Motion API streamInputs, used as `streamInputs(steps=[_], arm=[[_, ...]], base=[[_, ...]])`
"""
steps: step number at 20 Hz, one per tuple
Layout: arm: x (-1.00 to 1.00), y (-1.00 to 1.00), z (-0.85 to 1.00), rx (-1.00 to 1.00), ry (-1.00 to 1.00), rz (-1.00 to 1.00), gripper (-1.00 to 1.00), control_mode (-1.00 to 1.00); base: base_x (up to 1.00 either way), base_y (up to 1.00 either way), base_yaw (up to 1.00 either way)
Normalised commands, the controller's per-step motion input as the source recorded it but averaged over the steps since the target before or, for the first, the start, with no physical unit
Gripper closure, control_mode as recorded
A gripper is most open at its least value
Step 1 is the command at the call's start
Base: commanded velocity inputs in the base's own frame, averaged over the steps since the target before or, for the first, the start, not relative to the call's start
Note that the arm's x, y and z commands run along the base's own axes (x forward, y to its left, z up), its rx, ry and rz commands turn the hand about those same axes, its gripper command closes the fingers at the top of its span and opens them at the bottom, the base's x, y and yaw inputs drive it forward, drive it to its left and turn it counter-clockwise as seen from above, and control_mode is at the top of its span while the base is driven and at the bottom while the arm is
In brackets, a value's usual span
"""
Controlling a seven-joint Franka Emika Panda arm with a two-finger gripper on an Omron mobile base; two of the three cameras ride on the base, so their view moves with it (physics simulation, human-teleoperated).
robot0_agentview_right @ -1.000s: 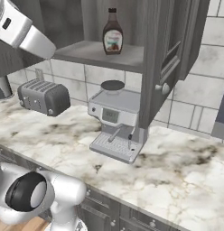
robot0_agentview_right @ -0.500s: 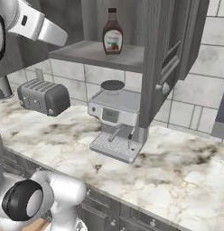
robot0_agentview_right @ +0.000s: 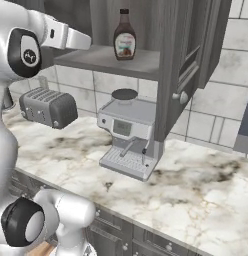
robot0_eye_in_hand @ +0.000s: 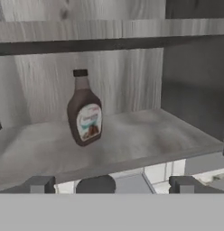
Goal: Move the syrup bottle and mustard from the cabinet to the dining counter.
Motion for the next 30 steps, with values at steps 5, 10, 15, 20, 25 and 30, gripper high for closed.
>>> streamInputs(steps=[5, 10, 15, 20, 25, 30], arm=[[0.83, 0.0, 0.0, -0.09, 0.13, -0.14, -1.0, -1.0], [0.54, 0.0, 0.04, -0.04, 0.12, -0.14, -1.0, -1.0], [0.45, 0.0, 0.03, 0.0, 0.03, -0.07, -1.0, -1.0], [0.5, 0.0, 0.0, 0.0, -0.03, 0.0, -1.0, -1.0], [0.48, 0.0, 0.0, 0.0, -0.08, 0.0, -1.0, -1.0], [0.49, -0.01, -0.02, 0.0, -0.04, 0.0, -1.0, -1.0]], base=[[0.0, 0.0, 0.0], [0.0, 0.0, 0.0], [0.0, 0.0, 0.0], [0.0, 0.0, 0.0], [0.0, 0.0, 0.0], [0.0, 0.0, 0.0]])
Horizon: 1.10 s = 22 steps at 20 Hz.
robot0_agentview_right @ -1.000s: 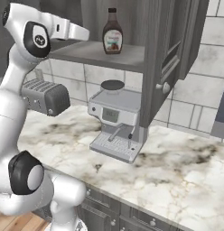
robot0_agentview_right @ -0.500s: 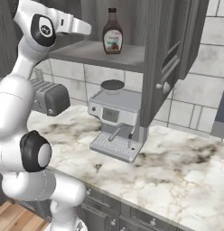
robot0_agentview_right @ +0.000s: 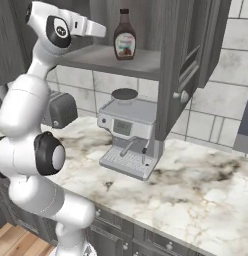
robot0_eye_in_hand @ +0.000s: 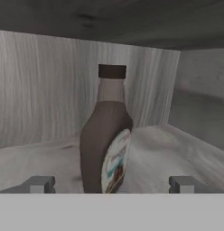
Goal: Move the syrup bottle and mustard from the cabinet to the dining counter.
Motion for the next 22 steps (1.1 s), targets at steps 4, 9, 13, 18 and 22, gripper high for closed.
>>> streamInputs(steps=[4, 9, 13, 18, 22], arm=[[0.44, -0.13, -0.04, 0.0, 0.0, 0.0, -1.0, -1.0], [0.45, -0.12, -0.01, 0.0, 0.0, 0.0, -1.0, -1.0], [0.11, -0.07, -0.02, 0.0, 0.0, 0.0, -1.0, -1.0], [0.0, -0.24, -0.01, 0.0, 0.0, -0.01, -1.0, -1.0], [0.01, -0.27, -0.03, 0.0, 0.0, -0.03, -1.0, -1.0]], base=[[0.0, 0.0, 0.0], [0.0, 0.0, 0.0], [0.0, 0.0, 0.0], [0.0, 0.0, 0.0], [0.0, 0.0, 0.0]])
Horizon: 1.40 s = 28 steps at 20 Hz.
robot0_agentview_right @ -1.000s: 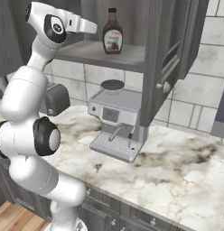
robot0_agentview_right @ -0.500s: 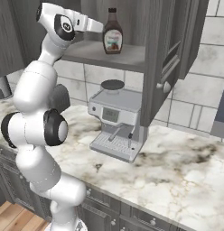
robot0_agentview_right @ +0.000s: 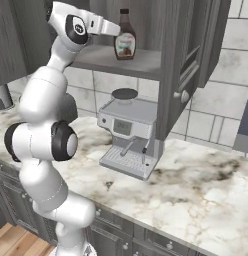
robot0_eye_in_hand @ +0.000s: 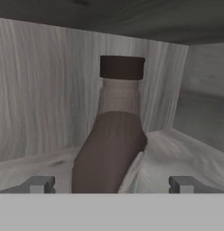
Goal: Move the syrup bottle and mustard from the cabinet to the dining counter.
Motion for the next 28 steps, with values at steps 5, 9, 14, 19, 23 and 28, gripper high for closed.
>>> streamInputs(steps=[5, 9, 14, 19, 23, 28], arm=[[0.15, -0.11, -0.06, 0.0, 0.0, -0.02, -1.0, -1.0], [0.24, 0.0, -0.05, 0.0, 0.0, -0.03, -1.0, -1.0], [0.28, 0.0, -0.06, 0.0, 0.0, -0.06, -1.0, -1.0], [0.14, -0.01, -0.06, 0.0, 0.0, -0.1, 1.0, -1.0], [0.03, -0.18, 0.0, 0.0, 0.0, -0.09, 1.0, -1.0], [-0.6, -0.16, -0.08, 0.0, -0.09, -0.02, 1.0, -1.0]], base=[[0.0, 0.0, 0.0], [0.0, 0.0, 0.0], [0.0, 0.0, 0.0], [0.0, 0.0, 0.0], [0.0, 0.0, 0.0], [0.0, 0.0, 0.0]])
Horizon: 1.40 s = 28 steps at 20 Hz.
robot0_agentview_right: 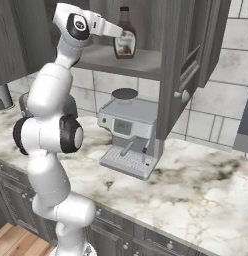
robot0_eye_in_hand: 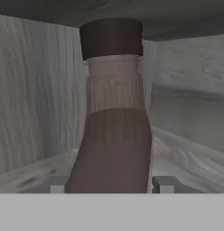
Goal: Move the syrup bottle and mustard from the cabinet to the dining counter.
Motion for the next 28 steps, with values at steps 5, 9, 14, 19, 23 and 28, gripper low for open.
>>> streamInputs(steps=[5, 9, 14, 19, 23, 28], arm=[[-1.0, 0.0, -0.25, 0.01, -0.24, 0.0, 1.0, -1.0], [-1.0, 0.0, 0.08, 0.04, -0.21, 0.0, 1.0, -1.0], [-1.0, 0.04, 0.36, 0.04, -0.03, 0.01, 1.0, -1.0], [-1.0, 0.3, 0.32, 0.0, 0.02, 0.06, 1.0, -1.0], [-1.0, 0.33, 0.21, 0.0, 0.09, 0.07, 1.0, -1.0], [-1.0, 0.34, 0.0, 0.0, 0.08, 0.1, 1.0, -1.0]], base=[[0.0, 0.0, 0.0], [0.0, 0.0, 0.0], [0.0, 0.0, 0.0], [0.0, 0.0, 0.0], [0.0, 0.0, 0.0], [0.0, 0.0, 0.0]])
